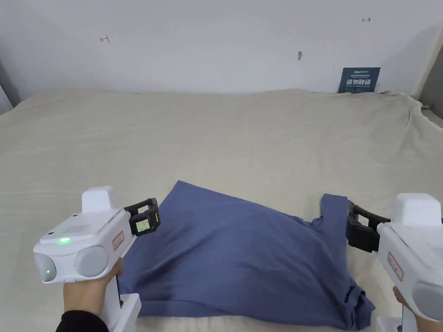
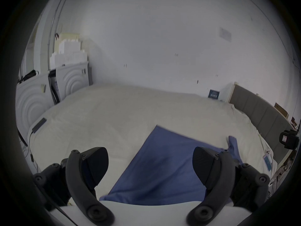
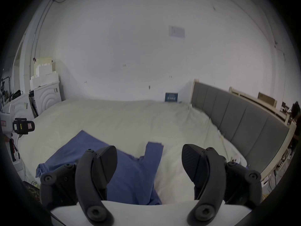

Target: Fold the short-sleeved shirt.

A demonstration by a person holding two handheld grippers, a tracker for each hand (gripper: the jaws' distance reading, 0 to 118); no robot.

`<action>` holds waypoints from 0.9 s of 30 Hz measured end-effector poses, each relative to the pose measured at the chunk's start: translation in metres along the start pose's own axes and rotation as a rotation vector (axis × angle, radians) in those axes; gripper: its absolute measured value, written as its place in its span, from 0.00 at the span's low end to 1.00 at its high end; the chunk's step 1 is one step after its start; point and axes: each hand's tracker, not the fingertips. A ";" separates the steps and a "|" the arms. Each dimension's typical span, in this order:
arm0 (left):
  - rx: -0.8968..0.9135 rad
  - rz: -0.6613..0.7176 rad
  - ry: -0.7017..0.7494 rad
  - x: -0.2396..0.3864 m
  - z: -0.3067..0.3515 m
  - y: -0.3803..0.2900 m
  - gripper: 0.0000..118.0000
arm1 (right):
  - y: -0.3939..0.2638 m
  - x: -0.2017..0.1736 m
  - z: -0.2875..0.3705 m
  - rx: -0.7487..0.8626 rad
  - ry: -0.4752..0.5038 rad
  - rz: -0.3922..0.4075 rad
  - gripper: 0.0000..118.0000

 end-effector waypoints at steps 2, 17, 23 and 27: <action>0.065 -0.019 -0.047 0.007 0.005 0.001 0.74 | 0.004 -0.003 0.005 0.027 -0.020 0.010 0.62; -0.070 -0.084 -0.200 0.021 -0.069 0.013 0.00 | -0.001 0.004 -0.024 0.047 -0.024 -0.023 0.00; -0.197 -0.109 -0.195 0.018 -0.164 0.038 0.01 | -0.006 0.010 -0.062 -0.003 -0.032 -0.034 0.00; -0.340 -0.109 -0.171 0.019 -0.238 0.048 0.41 | -0.012 0.014 -0.092 -0.043 -0.038 -0.027 0.00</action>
